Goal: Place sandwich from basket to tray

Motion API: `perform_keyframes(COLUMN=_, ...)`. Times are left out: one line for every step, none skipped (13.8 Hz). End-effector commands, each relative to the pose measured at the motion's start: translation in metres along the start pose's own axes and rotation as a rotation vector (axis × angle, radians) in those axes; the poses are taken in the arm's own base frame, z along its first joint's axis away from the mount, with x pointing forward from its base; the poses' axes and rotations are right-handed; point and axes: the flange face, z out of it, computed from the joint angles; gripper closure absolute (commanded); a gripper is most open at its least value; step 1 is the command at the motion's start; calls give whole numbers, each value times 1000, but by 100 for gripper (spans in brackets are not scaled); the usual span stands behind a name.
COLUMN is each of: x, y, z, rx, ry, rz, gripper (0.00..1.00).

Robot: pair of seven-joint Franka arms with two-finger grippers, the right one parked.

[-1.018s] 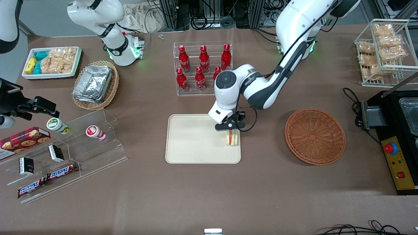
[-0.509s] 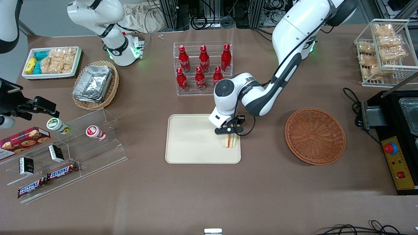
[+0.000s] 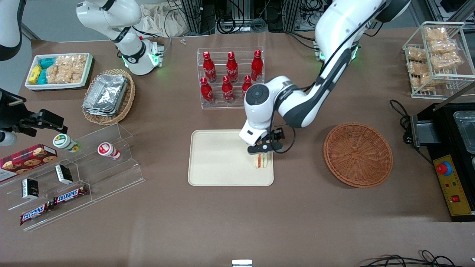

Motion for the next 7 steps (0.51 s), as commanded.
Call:
perform_keyframes(x=20, y=-42, z=-60, rx=-18, ry=-13, rz=-12, gripper=0)
perform_keyframes(x=28, y=-55, z=-76, rx=-41, ry=-19, rz=-31, gripper=0)
perform_keyframes(x=38, y=-70, z=-92, rx=-61, ry=-13, rz=-38, gripper=0)
perform_keyframes(x=48, y=-87, z=-105, rx=-82, ry=-27, rz=-49, gripper=0)
perform_keyframes(x=59, y=-105, z=-120, rx=-103, ry=-43, rz=-37, gripper=0)
perform_keyframes(x=70, y=-124, z=-133, rx=-114, ry=-77, rz=-11, gripper=0)
perform_keyframes(x=83, y=-144, z=-145, rx=-117, ry=-119, rz=8, gripper=0)
